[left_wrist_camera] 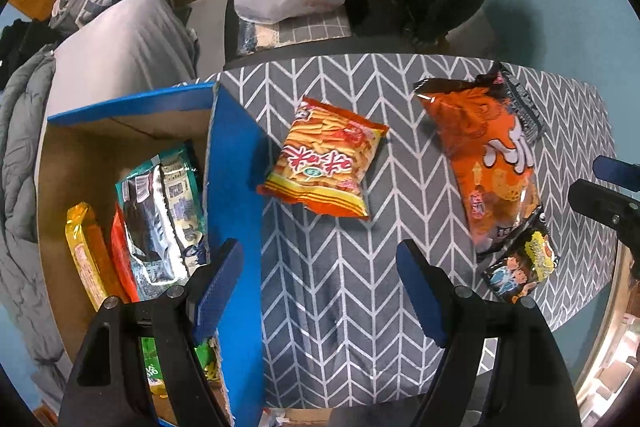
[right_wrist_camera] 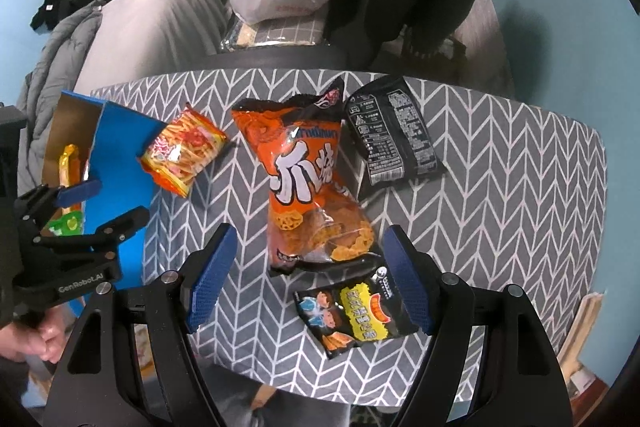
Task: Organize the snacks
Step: 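Move both grippers back over the remaining snacks on the table, then grasp the red-yellow chip packet with the left gripper while the right grasps the large orange bag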
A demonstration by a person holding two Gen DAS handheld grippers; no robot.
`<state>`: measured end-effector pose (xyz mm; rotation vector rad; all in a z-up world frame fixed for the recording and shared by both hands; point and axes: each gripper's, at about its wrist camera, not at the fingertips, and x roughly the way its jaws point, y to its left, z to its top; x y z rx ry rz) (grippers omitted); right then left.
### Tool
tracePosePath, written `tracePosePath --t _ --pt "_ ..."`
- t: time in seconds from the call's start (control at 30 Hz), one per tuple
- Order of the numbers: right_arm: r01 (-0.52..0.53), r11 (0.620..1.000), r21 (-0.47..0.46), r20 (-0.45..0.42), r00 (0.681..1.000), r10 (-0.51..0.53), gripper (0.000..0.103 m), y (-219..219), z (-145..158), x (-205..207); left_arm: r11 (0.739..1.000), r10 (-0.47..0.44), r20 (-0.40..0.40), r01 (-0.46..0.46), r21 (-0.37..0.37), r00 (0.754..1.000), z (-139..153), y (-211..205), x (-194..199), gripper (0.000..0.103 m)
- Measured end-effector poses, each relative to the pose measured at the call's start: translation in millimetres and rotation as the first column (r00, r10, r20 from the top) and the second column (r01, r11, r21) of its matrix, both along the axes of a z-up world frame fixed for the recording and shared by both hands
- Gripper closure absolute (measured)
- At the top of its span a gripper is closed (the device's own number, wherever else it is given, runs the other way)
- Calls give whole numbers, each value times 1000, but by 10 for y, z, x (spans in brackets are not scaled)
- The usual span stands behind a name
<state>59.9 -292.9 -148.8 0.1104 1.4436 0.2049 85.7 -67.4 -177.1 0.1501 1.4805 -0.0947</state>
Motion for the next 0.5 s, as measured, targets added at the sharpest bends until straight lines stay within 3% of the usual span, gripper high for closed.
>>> tracePosePath --t 0.5 --pt "-22 1000 -10 -20 1000 22 27 183 -136 71 994 -108 43 108 17 993 -31 41 -104 23"
